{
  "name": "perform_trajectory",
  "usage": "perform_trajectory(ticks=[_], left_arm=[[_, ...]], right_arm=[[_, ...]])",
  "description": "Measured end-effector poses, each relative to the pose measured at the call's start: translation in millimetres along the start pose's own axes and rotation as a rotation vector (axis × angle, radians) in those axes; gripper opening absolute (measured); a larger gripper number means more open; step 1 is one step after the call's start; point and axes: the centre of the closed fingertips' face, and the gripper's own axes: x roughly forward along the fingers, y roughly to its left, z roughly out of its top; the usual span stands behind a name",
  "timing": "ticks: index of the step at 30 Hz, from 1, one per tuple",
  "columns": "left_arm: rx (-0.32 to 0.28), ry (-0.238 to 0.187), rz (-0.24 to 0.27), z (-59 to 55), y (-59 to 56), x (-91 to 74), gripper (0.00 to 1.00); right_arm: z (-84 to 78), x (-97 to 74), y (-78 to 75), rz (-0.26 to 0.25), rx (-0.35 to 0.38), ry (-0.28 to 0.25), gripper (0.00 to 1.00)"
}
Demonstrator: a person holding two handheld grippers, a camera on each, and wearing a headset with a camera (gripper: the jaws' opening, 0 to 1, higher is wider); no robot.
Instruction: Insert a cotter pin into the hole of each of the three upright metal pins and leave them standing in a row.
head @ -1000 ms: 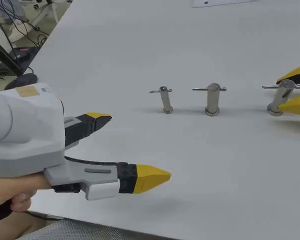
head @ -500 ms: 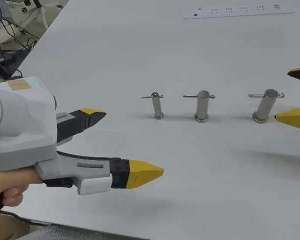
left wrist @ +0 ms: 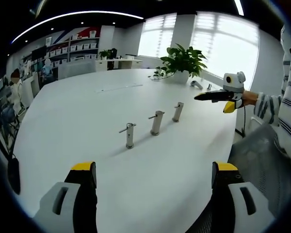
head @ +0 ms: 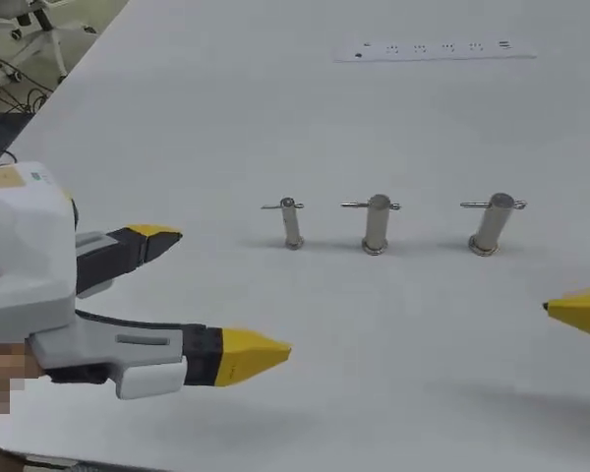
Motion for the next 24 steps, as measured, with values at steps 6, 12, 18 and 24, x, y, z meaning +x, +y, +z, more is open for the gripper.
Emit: perform_trajectory(ticks=[6, 12, 18, 24], left_arm=[[0.001, -0.001, -0.011, -2.3, -2.1, -3.1, 0.99], [-0.006, 0.0, -0.007, -5.3, -0.7, -6.9, 0.99], [0.001, 0.02, -0.035, -7.6, -5.2, -8.8, 0.99], [-0.002, 0.022, -0.044, -6.6, -9.0, -8.9, 0.99]], right_arm=[[-7.9, -11.0, -0.2, -0.082, -0.017, 0.028, 0.94], [-26.7, -20.6, 1.5, -0.14, -0.004, 0.107, 0.98], [-28.9, -23.8, 7.6, -0.157, 0.041, 0.11, 1.0], [-23.7, -24.3, 9.4, -0.173, 0.043, 0.098, 1.0]])
